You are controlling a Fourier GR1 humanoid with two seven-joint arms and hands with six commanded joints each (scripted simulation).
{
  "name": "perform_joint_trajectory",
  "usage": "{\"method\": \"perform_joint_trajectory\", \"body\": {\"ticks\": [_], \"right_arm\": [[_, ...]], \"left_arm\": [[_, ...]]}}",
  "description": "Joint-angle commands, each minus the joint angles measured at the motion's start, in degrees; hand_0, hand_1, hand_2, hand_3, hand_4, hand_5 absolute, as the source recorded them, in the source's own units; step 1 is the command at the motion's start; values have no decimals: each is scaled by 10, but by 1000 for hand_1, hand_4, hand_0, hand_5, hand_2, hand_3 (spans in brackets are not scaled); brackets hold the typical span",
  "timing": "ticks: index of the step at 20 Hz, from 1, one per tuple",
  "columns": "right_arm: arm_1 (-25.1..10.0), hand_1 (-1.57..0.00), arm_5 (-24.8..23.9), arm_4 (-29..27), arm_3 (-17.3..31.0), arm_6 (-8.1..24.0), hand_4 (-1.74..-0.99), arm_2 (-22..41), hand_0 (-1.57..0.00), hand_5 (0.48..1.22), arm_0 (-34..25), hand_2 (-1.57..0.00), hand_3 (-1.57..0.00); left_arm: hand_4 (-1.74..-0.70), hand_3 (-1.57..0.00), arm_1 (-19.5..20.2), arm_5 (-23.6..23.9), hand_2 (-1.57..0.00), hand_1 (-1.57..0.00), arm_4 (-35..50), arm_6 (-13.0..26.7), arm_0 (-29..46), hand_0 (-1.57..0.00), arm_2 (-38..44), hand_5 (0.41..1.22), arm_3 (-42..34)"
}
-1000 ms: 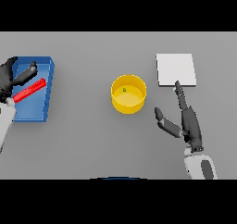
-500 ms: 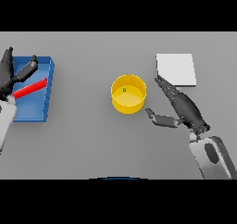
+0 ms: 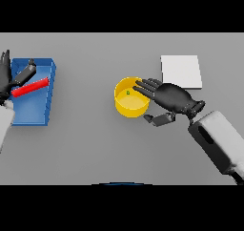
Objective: Pick up the red beaker and tilt it to pour out 1 green nut into yellow bowl. Pick up the yellow bowl and place it on the metallic measuring scale.
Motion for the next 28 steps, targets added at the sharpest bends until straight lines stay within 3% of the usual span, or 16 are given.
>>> {"method": "perform_joint_trajectory", "body": {"ticks": [1,5,10,14,21,24,25,26,27,28], "right_arm": [[-2,1,8,16,9,-5,-1223,18,1,703,-12,1,1],[3,1,31,46,62,-24,-1215,56,1,717,-57,1,1],[38,1,55,60,120,-24,-1238,89,1,727,-96,1,1],[46,1,69,72,154,-26,-1257,106,1,733,-130,1,1],[72,1,92,77,216,-16,-1276,117,1,744,-164,1,-14],[78,1,111,69,217,-11,-1289,117,1,758,-160,-23,-72],[80,-9,125,61,210,6,-1293,111,1,776,-154,-43,-104],[82,-36,130,62,209,17,-1302,111,-26,805,-149,-71,-141],[80,-135,125,65,212,13,-1321,112,-161,839,-150,-147,-182],[81,-422,123,66,215,7,-1351,114,-443,915,-153,-375,-236]], "left_arm": [[-744,-1,-2,-1,-1,-1,2,1,1,-1,0,702,2],[-746,0,-1,-1,0,0,5,5,-2,0,3,707,1],[-738,1,1,-3,1,1,4,-1,-3,1,3,698,9],[-744,1,5,-3,1,1,6,-4,8,1,3,698,-8],[-746,1,11,-4,1,1,11,-6,9,1,10,699,-6],[-745,1,10,-4,1,1,9,-13,10,1,8,699,1],[-747,1,6,-3,1,1,10,-13,12,1,6,700,-3],[-750,1,10,-4,1,1,12,-10,14,1,10,701,-3],[-752,1,9,-2,1,1,8,-5,6,1,8,701,2],[-754,1,9,-2,1,1,8,-10,9,1,8,700,-2]]}}
